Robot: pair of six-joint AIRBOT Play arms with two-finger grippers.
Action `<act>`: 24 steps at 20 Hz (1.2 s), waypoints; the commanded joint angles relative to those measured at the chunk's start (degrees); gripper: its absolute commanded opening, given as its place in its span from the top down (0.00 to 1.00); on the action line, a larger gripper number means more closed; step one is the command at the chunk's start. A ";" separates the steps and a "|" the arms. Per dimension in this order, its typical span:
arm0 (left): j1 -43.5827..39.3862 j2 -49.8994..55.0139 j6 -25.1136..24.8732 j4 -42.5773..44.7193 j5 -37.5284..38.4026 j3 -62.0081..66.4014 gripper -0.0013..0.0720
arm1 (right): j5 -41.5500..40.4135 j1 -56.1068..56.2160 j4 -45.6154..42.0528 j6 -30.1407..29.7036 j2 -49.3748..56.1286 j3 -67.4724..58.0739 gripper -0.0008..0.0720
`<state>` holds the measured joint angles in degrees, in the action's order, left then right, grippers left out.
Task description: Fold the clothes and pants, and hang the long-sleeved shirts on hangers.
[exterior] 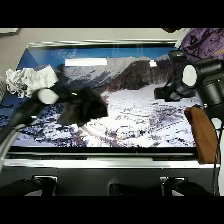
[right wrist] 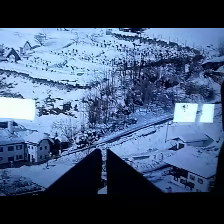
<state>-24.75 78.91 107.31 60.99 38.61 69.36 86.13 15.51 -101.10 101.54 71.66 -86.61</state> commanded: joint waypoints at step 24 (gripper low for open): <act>31.21 -10.67 -9.81 1.31 20.48 2.54 0.24 | -29.70 -12.83 71.10 -25.38 7.17 39.71 0.31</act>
<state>4.64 68.64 97.97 61.39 57.28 73.14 63.83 -2.70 -40.16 80.68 76.07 -51.88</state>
